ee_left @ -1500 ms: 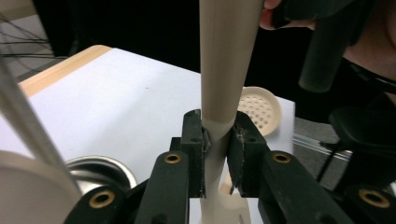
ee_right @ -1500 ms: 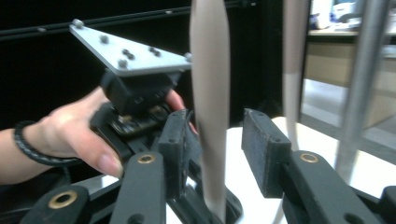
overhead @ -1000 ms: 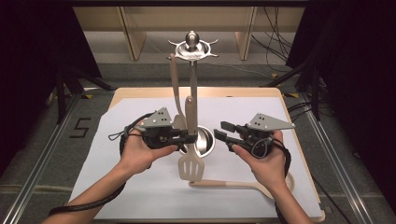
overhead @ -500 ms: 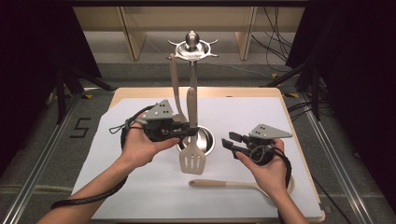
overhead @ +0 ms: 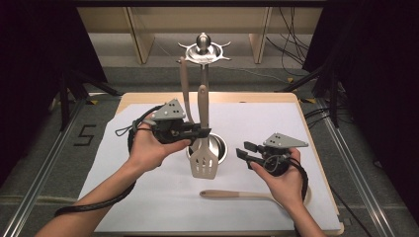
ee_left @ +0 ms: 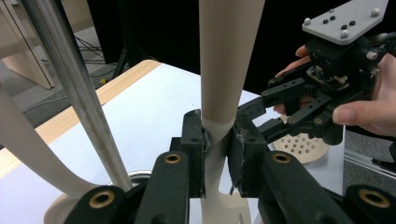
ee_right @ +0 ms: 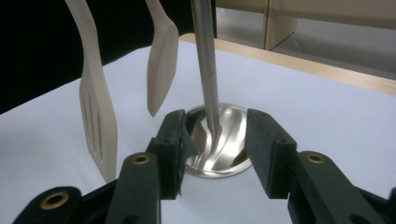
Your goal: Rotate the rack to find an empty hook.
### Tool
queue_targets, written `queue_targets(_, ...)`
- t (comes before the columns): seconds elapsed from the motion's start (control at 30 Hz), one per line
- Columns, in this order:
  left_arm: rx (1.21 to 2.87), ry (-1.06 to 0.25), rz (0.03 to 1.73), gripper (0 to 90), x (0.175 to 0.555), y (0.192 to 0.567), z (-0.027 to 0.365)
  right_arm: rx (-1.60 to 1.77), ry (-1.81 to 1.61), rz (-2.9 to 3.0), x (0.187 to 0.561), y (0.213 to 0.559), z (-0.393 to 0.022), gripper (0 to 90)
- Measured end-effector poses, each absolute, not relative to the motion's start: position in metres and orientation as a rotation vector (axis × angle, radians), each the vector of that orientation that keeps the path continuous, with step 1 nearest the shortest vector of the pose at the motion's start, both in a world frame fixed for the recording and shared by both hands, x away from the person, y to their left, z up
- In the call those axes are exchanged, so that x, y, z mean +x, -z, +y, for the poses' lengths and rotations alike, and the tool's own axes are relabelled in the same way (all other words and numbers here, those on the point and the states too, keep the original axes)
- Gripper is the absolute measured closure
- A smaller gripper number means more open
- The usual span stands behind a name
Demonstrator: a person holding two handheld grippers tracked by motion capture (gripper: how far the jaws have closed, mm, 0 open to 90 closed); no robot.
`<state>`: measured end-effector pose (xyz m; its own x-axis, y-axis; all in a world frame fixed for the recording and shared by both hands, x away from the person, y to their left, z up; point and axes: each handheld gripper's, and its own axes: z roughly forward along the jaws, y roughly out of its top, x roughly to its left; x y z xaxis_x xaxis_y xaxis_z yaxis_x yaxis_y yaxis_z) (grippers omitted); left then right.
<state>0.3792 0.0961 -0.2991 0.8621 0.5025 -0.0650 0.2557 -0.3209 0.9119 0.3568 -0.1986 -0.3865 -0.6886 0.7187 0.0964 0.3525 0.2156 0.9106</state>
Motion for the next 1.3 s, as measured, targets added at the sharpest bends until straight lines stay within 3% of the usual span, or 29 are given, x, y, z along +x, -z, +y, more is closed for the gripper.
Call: queue_targets(1.3, 1.9, -0.325, 0.612, 77.0, 0.407, 0.279, 0.091, 1.101, -1.459, 2.169, 0.355, 0.389, -0.199, 58.6)
